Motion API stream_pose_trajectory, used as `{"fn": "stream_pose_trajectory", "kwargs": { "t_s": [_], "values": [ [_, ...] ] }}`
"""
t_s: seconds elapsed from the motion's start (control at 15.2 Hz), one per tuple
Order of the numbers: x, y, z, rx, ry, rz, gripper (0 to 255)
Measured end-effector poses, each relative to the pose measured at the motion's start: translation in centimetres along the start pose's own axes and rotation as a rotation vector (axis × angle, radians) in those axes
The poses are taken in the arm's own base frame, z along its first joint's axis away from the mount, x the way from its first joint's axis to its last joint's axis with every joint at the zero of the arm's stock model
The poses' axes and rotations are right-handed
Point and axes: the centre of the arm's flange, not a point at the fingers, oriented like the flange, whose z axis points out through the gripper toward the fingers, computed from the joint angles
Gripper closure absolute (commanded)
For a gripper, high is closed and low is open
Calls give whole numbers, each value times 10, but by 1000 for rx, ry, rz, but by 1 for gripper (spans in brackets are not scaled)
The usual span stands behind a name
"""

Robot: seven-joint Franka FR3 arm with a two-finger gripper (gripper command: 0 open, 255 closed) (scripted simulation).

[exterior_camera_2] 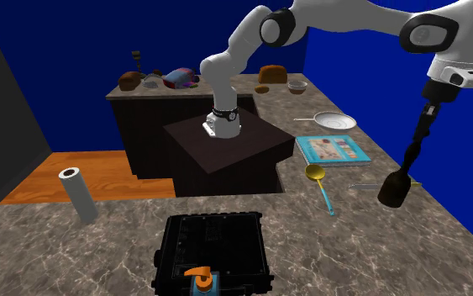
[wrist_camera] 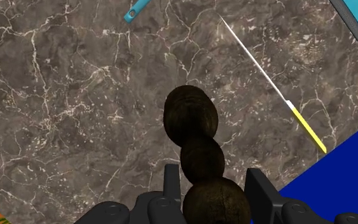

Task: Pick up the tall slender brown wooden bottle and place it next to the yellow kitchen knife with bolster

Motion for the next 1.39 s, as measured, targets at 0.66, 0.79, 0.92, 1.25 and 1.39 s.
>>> {"fn": "stream_pose_trajectory", "kwargs": {
  "t_s": [0.66, 0.79, 0.92, 1.25, 1.39],
  "values": [
    [1, 0, 52, 0, 0, 0, 255],
    [1, -1, 63, 0, 0, 0, 255],
    [0, 0, 67, 0, 0, 0, 255],
    [0, 0, 68, 0, 0, 0, 0],
    [0, 0, 67, 0, 1, 0, 0]
  ]
}}
